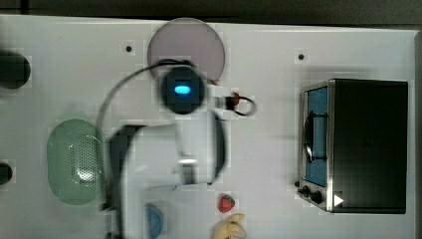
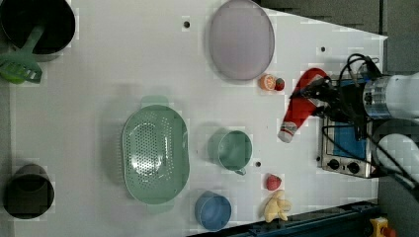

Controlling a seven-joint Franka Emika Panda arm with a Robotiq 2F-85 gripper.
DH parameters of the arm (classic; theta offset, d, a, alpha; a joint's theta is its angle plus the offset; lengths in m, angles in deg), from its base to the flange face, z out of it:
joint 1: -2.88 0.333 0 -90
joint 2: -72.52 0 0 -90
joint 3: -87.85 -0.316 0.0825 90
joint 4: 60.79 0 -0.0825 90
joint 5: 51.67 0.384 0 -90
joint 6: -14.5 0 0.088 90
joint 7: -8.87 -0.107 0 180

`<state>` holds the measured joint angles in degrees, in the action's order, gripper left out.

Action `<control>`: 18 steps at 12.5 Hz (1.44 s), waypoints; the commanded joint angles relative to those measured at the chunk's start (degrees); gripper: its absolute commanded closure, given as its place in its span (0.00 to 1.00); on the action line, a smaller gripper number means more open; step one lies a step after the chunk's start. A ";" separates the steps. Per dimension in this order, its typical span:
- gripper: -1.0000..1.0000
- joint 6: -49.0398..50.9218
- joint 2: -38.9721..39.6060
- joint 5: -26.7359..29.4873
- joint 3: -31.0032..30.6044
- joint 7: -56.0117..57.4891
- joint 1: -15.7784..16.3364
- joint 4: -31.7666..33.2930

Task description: Pick ketchup from strainer and place it on the table

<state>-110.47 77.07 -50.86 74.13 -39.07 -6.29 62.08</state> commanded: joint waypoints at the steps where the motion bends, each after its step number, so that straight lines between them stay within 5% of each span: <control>1: 0.44 -0.92 0.43 0.03 3.64 3.56 -0.59 1.60; 6: 0.40 -6.17 6.86 0.03 7.26 4.75 -0.62 5.87; 10: 0.00 -13.19 10.06 0.03 7.12 4.74 -0.55 8.70; 18: 0.00 8.05 -3.08 0.05 5.18 2.25 -0.30 -7.28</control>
<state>-104.09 77.70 -50.72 80.15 -36.48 -6.11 57.94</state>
